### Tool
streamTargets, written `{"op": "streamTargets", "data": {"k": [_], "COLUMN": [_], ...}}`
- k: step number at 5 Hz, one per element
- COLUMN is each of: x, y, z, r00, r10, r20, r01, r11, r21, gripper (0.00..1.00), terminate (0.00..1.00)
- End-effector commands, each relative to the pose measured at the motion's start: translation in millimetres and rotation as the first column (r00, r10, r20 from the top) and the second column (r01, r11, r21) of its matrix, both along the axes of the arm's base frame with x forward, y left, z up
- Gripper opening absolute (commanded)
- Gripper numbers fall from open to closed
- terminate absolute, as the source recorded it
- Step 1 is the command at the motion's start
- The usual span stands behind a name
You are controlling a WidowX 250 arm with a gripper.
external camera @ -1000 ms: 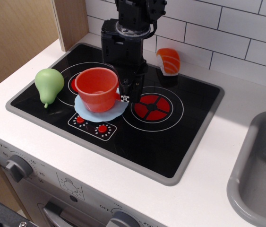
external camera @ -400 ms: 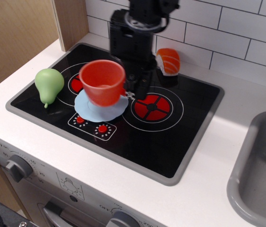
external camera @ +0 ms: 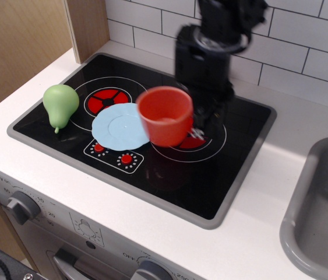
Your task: Take cup off plate
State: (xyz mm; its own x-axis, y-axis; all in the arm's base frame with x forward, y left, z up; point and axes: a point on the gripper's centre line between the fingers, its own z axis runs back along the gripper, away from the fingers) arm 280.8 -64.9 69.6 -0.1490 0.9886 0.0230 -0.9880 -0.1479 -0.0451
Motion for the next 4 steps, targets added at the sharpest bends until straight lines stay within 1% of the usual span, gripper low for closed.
{"op": "streamTargets", "data": {"k": [1, 2, 3, 4], "x": [-4.4, -1.9, -3.2, -3.9], "y": [-34.8, -35.9, -34.9, -35.5], "z": [8.9, 7.5, 7.6, 17.2], "r00": [0.997, 0.994, 0.992, 0.989], "r10": [-0.062, -0.097, -0.114, -0.127], "r20": [0.046, 0.057, 0.046, 0.07], "r01": [0.064, 0.099, 0.114, 0.126], "r11": [0.997, 0.995, 0.993, 0.992], "r21": [-0.045, -0.022, -0.006, 0.023], "gripper": [0.0, 0.0, 1.0, 1.0], "terminate": [0.0, 0.0, 0.0, 0.0]}}
